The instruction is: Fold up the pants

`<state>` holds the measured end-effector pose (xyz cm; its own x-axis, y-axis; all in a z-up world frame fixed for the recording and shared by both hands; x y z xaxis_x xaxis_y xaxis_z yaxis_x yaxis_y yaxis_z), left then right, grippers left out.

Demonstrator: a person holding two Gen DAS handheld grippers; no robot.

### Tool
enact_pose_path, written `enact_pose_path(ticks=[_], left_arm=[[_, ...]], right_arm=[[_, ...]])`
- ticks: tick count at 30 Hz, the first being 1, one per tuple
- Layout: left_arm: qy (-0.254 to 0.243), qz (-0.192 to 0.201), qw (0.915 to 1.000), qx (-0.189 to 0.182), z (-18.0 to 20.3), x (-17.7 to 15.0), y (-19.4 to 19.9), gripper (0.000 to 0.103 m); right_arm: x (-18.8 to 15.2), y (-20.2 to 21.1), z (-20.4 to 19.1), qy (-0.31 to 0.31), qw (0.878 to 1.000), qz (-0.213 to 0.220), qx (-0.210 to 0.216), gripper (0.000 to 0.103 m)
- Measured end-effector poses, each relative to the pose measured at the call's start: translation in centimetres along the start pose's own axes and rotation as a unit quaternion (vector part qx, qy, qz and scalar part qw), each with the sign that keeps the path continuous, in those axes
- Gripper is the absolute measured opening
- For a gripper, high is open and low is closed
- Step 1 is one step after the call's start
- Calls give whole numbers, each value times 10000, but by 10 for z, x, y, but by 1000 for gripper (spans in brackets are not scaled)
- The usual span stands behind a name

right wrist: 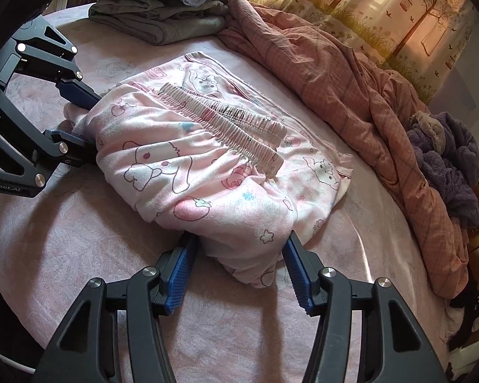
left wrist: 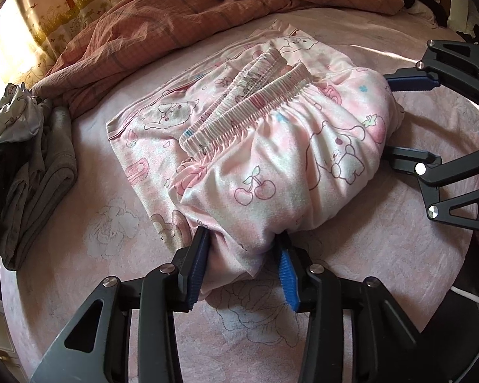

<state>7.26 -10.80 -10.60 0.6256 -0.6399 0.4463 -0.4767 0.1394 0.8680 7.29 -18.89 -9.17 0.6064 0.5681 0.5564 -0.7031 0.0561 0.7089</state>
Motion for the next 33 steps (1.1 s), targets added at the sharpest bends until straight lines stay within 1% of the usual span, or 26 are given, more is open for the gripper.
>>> enact_pose_path(ticks=[7, 9, 10, 12, 13, 14, 15, 16, 17, 18, 19, 21, 24, 26, 29, 33], left_arm=[[36, -8, 10000, -85, 0, 0, 0, 41], [32, 15, 10000, -89, 0, -1, -1, 41], [46, 22, 9999, -90, -1, -1, -1, 41], [86, 58, 9999, -97, 0, 0, -1, 38], [106, 74, 9999, -107, 0, 0, -1, 35], [130, 90, 9998, -124, 0, 0, -1, 29], [176, 103, 9997, -135, 0, 0, 0, 25], [216, 112, 9996, -139, -1, -1, 0, 19], [256, 137, 9995, -120, -2, -1, 1, 16], [296, 168, 9993, -130, -2, -1, 2, 15], [345, 196, 9991, -141, -3, -2, 4, 12], [424, 251, 9987, -160, -3, -6, 9, 10], [482, 286, 9982, -214, -3, -14, 16, 9], [459, 323, 9983, -174, -1, -20, 21, 9], [448, 380, 9980, -236, 5, -31, 33, 8], [514, 386, 9971, -403, 12, -47, 52, 8]], right_arm=[[2, -1, -1, 178, 9998, 12, 9, 58], [3, -1, -5, 252, 9995, 71, 170, 58], [3, -1, -5, 252, 9995, 71, 170, 58], [3, -2, -8, 364, 9992, 122, 138, 58], [3, -3, -9, 401, 9990, 141, 115, 58], [4, -4, -10, 402, 9990, 163, 112, 58], [5, -5, -10, 368, 9991, 172, 142, 55], [5, -5, -9, 311, 9991, 193, 229, 42], [5, -5, -10, 238, 9988, 208, 379, 34], [3, -5, -11, 140, 9984, 220, 499, 20], [2, -4, -10, 80, 9982, 256, 538, 14], [0, 1, -10, 50, 9978, 401, 520, 11], [-7, 9, -8, -109, 9974, 464, 536, 9], [-12, 15, -7, -239, 9963, 466, 678, 9], [-18, 27, -11, -334, 9943, 457, 903, 9], [-27, 50, -27, -188, 9935, 483, 1014, 9]])
Point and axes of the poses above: each gripper's, at about its wrist camera, not at the fingertips, and y roughly against the way its jaws point, z to its right, x to its top, the point moved 9 cm from there along -y, roughly the way its jaws point
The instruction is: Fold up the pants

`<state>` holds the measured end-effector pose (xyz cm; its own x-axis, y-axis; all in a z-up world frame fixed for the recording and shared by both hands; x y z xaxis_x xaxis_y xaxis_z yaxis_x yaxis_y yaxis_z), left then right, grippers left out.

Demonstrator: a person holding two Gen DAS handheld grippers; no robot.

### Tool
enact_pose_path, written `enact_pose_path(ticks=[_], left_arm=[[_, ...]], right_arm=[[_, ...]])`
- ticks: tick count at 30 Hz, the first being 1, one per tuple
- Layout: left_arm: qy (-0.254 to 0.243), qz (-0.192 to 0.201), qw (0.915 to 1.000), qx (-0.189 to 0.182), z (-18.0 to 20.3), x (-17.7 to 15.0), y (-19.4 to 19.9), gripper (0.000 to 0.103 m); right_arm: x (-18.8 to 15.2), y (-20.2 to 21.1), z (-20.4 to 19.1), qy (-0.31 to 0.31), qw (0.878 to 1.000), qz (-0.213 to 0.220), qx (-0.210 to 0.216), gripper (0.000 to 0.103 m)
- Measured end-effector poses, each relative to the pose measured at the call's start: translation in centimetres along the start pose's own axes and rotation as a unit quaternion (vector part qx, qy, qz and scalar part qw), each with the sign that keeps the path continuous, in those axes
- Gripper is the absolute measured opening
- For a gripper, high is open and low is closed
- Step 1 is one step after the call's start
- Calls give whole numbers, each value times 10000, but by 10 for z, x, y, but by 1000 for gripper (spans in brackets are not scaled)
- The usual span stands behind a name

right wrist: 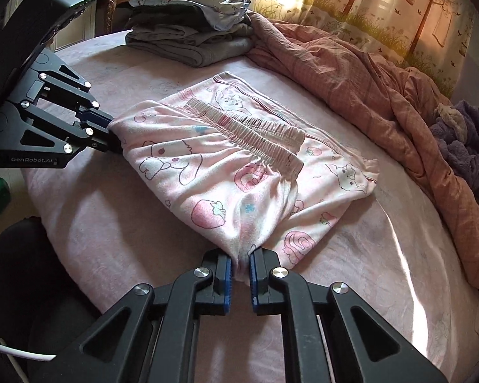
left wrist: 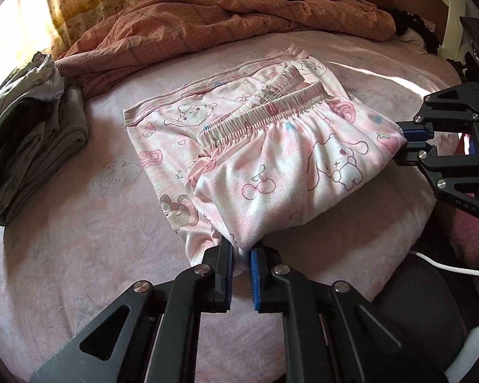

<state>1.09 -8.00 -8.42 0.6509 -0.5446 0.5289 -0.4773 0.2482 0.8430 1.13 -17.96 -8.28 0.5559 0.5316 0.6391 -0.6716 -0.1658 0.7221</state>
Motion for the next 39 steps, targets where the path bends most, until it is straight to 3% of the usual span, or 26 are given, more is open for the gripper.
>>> enact_pose_path(ticks=[6, 12, 17, 24, 27, 29, 32, 34, 36, 39], left_arm=[[-310, 228, 9991, 185, 17, 2, 37, 8], [4, 239, 9996, 152, -9, 38, 34, 8], [325, 131, 9994, 64, -39, 74, 12, 10], [566, -142, 9983, 24, -64, 100, -35, 14], [637, -91, 9979, 61, -70, 105, -46, 19], [722, -16, 9973, 109, -76, 107, -48, 29], [849, 162, 9960, 216, -88, 109, -46, 44], [975, 274, 9945, 260, -97, 109, -44, 45], [1199, 354, 9916, 345, -110, 106, -43, 49], [1475, 492, 9858, 635, -129, 99, -40, 49]], right_arm=[[-6, 34, -19, 46, 9999, 20, 128, 9], [23, 39, 11, -507, 9962, 90, 699, 9], [62, 15, 42, -709, 9934, -41, 900, 9], [88, -27, 79, -1016, 9923, -156, 695, 9], [90, -48, 90, -1217, 9899, -205, 702, 9], [88, -61, 97, -1382, 9874, -258, 726, 10], [83, -73, 108, -1605, 9841, -296, 707, 19], [82, -74, 118, -1726, 9832, -229, 542, 43], [81, -72, 131, -1833, 9827, -117, 235, 55], [78, -64, 147, -2083, 9780, 99, -47, 55]])
Point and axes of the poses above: each gripper's, at about its wrist camera, not at the fingertips, and y roughly against the way its jaws point, z to its right, x to its top, the point moved 9 cm from there along -y, roughly the way its jaws point
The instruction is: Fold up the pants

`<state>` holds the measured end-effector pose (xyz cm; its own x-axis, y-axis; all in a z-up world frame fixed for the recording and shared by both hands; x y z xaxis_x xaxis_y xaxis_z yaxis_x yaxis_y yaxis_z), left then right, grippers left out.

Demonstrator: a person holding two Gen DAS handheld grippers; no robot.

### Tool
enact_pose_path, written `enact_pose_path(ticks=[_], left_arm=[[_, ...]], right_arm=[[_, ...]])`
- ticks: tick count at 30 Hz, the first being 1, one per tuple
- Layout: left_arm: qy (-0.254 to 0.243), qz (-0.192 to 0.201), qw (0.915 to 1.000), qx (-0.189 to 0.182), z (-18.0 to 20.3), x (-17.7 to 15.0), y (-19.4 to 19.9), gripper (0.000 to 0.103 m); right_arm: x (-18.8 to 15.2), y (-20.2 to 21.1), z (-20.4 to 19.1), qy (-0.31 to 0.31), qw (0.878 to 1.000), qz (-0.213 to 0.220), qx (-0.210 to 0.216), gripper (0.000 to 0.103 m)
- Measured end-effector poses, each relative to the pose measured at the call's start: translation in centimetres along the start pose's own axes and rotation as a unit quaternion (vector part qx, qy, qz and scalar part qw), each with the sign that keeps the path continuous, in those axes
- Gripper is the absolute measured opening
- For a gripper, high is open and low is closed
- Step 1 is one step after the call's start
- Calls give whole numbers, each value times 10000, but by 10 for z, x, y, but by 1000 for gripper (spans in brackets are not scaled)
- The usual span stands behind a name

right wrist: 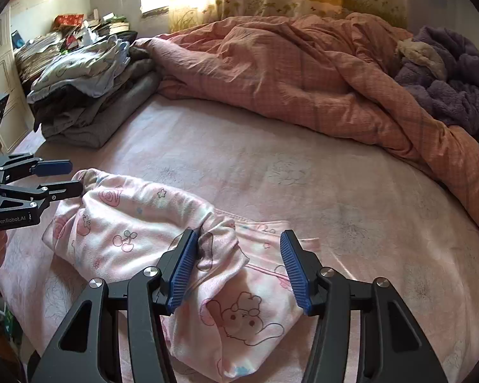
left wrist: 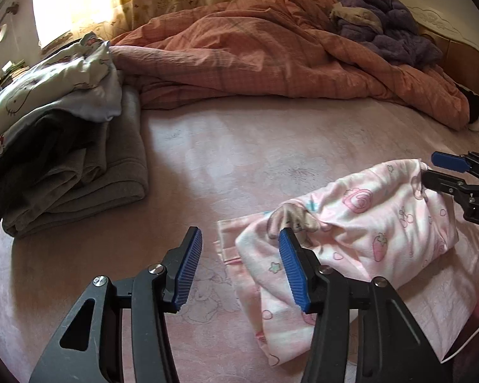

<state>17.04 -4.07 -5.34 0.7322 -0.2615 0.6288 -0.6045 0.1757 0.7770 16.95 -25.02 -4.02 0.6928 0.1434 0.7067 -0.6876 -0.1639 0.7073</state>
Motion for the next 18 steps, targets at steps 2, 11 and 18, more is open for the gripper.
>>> enact_pose_path(ticks=[2, 11, 18], left_arm=[[148, 158, 9998, 38, -8, -3, 6, 48], [219, 829, 9957, -359, 39, 6, 21, 7], [738, 450, 9941, 660, 4, -10, -29, 7]], right_arm=[[-1, 8, 4, -116, 9997, 194, -112, 42], [6, 37, -38, -407, 9926, 1144, 7, 13], [-17, -24, -6, -1299, 9885, 547, -549, 13]])
Point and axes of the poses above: each gripper's, at about its wrist camera, not at the fingertips, and y roughly against the way its jaws point, z to its right, x to its top, the point moved 9 cm from there along -y, roughly the way its jaws point
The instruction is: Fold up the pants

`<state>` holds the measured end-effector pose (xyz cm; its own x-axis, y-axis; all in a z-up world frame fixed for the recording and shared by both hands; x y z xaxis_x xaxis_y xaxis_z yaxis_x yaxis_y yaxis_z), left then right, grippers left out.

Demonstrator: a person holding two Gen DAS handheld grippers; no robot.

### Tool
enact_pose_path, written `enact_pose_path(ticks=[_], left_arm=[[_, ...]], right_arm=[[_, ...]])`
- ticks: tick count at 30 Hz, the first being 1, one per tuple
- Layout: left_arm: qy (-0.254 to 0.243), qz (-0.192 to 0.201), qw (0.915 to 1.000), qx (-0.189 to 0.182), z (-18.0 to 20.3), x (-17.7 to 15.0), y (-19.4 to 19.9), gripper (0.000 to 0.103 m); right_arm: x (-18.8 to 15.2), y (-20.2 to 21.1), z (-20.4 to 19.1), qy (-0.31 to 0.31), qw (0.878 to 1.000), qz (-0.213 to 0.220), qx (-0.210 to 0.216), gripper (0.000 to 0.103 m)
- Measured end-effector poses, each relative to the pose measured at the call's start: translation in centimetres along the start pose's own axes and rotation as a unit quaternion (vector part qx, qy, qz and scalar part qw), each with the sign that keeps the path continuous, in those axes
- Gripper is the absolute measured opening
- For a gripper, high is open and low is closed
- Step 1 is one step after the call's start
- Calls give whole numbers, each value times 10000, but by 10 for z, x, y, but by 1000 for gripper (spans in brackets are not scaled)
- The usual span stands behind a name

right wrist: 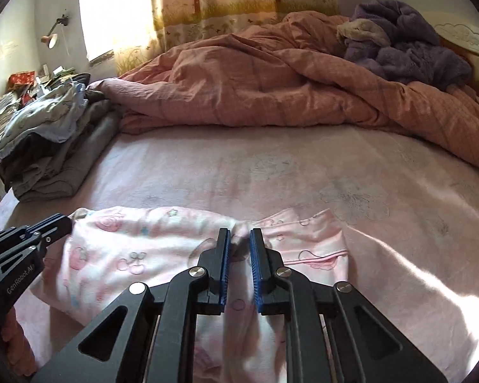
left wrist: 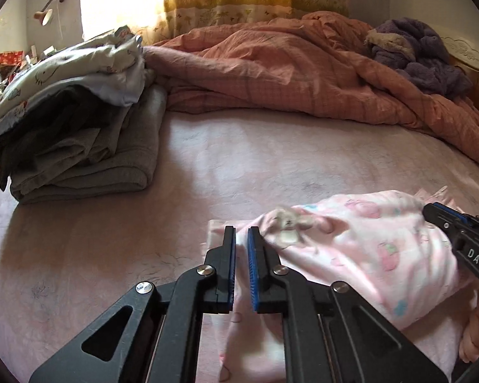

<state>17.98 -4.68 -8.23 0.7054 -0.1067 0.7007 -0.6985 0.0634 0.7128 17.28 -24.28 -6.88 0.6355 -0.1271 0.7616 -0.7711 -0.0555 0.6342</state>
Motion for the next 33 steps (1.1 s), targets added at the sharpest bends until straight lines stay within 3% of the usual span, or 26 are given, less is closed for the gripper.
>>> enact_pose_path(ticks=[3, 8, 11, 13, 20, 22, 25, 26, 27, 28, 29, 33], left_arm=[[449, -330, 9982, -238, -23, -13, -13, 4], [460, 105, 9962, -736, -32, -22, 38, 4], [60, 89, 9947, -1024, -21, -39, 64, 7], [-202, 58, 9948, -996, -13, -49, 70, 11], [-425, -244, 9937, -1008, 5, -62, 51, 20], [-467, -228, 9940, -960, 7, -62, 48, 20], [-480, -261, 9926, -1084, 10, -63, 48, 3], [-478, -239, 9930, -1053, 9, -62, 49, 3], [-477, -202, 9933, -1034, 8, -62, 50, 3], [-483, -176, 9934, -1024, 8, -62, 51, 3], [-481, -148, 9939, -984, 7, -62, 52, 3], [-403, 48, 9966, -715, -8, -57, 60, 3]], right_arm=[[-7, -18, 15, -434, 9982, -312, 273, 13], [3, 25, 41, -706, 9963, 408, 255, 13], [-4, 56, 46, -473, 9960, 485, 578, 17], [-16, 69, 46, -259, 9964, 382, 718, 35], [-60, 83, 28, 587, 9953, 86, 767, 36], [-66, 80, 22, 761, 9941, 21, 775, 47], [-69, 76, 17, 923, 9933, 28, 699, 51], [-69, 74, 16, 959, 9930, 33, 685, 51], [-69, 72, 15, 974, 9931, 47, 658, 41], [-68, 70, 16, 967, 9934, 51, 607, 18], [-68, 67, 16, 937, 9939, 0, 589, 9], [-63, 67, 25, 699, 9960, 175, 523, 6]])
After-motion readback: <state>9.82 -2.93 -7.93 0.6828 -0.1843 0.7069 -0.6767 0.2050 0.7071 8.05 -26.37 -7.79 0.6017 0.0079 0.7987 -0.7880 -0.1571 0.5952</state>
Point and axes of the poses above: each gripper's, at about its wrist camera, not at the fingertips, and y roughly against the way its jaws point, z to its right, x to its top, the point moved 9 cm from there along -y, roughly the way its jaws point
